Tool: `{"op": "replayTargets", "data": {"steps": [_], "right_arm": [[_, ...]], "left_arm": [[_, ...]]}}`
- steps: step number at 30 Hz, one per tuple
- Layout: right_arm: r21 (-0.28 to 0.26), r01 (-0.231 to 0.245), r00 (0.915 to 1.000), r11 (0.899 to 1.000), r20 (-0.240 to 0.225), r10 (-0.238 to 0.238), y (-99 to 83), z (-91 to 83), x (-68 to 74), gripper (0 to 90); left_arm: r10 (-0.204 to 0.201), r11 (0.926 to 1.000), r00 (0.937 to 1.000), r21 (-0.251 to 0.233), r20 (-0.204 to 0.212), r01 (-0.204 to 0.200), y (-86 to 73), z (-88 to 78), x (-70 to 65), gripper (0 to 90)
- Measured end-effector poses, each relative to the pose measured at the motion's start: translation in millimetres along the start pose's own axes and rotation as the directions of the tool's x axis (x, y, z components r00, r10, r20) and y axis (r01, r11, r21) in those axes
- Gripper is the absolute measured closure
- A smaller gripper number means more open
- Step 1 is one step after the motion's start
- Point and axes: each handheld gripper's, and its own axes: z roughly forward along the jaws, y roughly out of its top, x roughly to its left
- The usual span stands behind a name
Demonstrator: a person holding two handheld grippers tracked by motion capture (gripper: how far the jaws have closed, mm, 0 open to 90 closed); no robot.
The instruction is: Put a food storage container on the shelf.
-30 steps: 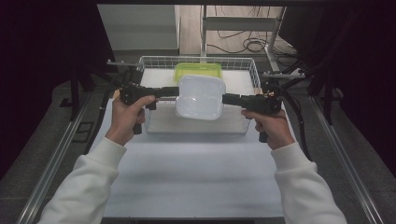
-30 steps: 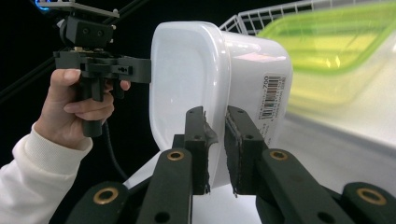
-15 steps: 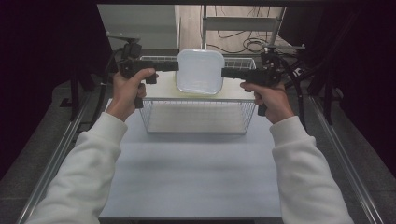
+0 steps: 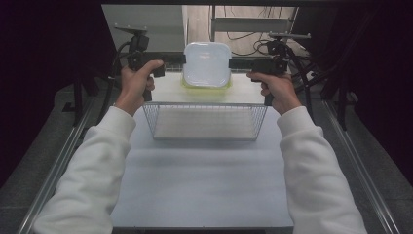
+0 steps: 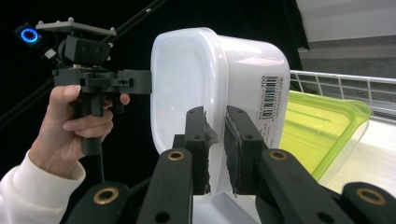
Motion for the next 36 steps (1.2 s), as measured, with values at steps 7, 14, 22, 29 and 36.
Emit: {"op": "replayTargets", "data": {"steps": [7, 14, 22, 29, 36], "right_arm": [[0.002, -0.038, 0.9993, 0.999, 0.009, 0.038, 2.4, 7.2, -11.1, 78.8], [0.007, -0.080, 0.9966, 0.997, 0.020, 0.080, 3.9, 10.8, -20.5, 78.8], [0.013, -0.107, 0.9940, 0.994, 0.023, 0.107, 4.6, 15.3, -28.2, 78.4], [0.018, -0.139, 0.9901, 0.990, 0.026, 0.138, 7.8, 18.2, -35.4, 76.2], [0.016, -0.214, 0.9768, 0.977, 0.019, 0.213, 13.9, 23.9, -46.2, 75.2]], "left_arm": [[-0.029, 0.9995, 0.9995, 0.010, -0.010, 0.029, 1.7, 6.6, 8.2, 79.6], [-0.060, 0.9976, 0.9981, 0.033, -0.018, 0.060, 1.7, 12.4, 14.0, 79.8], [-0.128, 0.9910, 0.9918, 0.041, 0.003, 0.128, 4.7, 17.5, 24.9, 79.8], [-0.185, 0.9824, 0.9824, 0.034, 0.029, 0.184, 8.8, 21.3, 32.5, 80.3], [-0.243, 0.9699, 0.9683, 0.027, 0.057, 0.242, 13.8, 26.6, 43.8, 80.4]]}}
